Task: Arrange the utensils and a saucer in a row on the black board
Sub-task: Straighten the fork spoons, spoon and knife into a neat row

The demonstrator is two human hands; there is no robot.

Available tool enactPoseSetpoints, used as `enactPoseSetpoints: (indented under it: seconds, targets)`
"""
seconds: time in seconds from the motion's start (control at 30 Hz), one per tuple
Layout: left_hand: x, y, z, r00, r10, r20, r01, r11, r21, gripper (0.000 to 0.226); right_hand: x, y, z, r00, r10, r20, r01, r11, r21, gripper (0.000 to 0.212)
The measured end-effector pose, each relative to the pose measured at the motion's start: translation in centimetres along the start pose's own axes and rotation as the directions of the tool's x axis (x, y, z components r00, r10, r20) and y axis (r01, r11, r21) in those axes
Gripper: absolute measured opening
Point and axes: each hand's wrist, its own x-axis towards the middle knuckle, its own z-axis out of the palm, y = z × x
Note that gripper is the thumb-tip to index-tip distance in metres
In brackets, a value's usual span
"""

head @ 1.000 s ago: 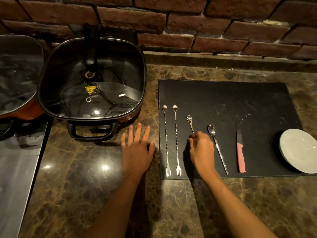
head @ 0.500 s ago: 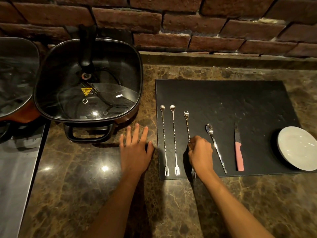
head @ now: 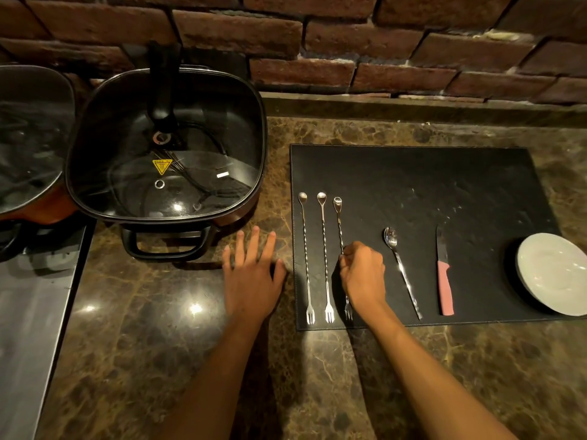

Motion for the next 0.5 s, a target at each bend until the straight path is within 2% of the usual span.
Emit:
enactPoseSetpoints:
  seconds: [0.5]
  targets:
    - [0.1, -0.08, 0.27, 1.0, -0.003, 0.001, 0.003, 1.0, 0.003, 0.06, -0.03, -0.01, 0.21, 0.999, -0.007, -0.036, 0.006, 1.0, -0.016, 0.008]
